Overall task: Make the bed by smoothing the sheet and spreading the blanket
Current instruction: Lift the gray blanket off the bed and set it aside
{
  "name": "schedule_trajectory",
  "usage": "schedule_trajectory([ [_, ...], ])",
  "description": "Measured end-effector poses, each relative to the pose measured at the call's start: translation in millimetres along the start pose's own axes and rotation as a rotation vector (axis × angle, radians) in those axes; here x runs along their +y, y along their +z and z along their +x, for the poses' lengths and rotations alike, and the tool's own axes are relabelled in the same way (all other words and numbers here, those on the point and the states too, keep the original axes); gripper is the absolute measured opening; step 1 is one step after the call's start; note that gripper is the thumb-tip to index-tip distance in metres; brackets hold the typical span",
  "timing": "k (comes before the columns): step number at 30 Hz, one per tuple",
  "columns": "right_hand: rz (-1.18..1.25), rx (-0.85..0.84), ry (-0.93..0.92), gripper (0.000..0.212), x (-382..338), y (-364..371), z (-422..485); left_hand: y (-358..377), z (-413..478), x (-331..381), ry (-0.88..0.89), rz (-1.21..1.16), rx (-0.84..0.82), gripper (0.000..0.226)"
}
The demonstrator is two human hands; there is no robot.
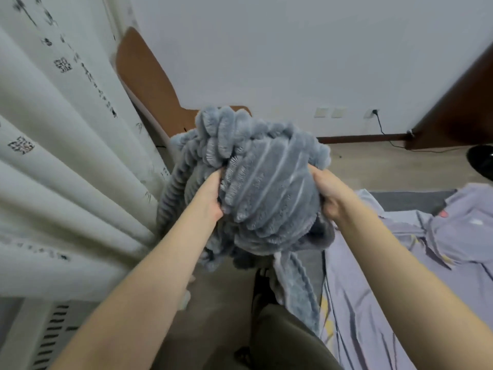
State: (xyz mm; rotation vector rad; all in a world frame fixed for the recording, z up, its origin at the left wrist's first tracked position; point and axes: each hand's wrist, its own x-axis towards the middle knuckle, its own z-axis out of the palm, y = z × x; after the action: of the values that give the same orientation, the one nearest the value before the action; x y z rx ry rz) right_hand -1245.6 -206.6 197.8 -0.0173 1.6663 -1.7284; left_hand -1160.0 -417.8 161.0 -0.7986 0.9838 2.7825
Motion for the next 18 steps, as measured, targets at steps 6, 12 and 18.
schedule_trajectory([
  [6, -0.007, -0.057, -0.088, 0.03, -96, 2, 104, 51, 81, 83, 0.171, 0.018, 0.028, 0.023],
  [12, 0.0, -0.18, -0.166, 0.037, -181, 13, 191, 81, 133, 150, 0.308, -0.051, -0.035, 0.024],
  [18, 0.004, -0.197, -0.175, 0.048, -214, 28, 264, 72, 191, 191, 0.277, -0.054, 0.061, 0.032],
])
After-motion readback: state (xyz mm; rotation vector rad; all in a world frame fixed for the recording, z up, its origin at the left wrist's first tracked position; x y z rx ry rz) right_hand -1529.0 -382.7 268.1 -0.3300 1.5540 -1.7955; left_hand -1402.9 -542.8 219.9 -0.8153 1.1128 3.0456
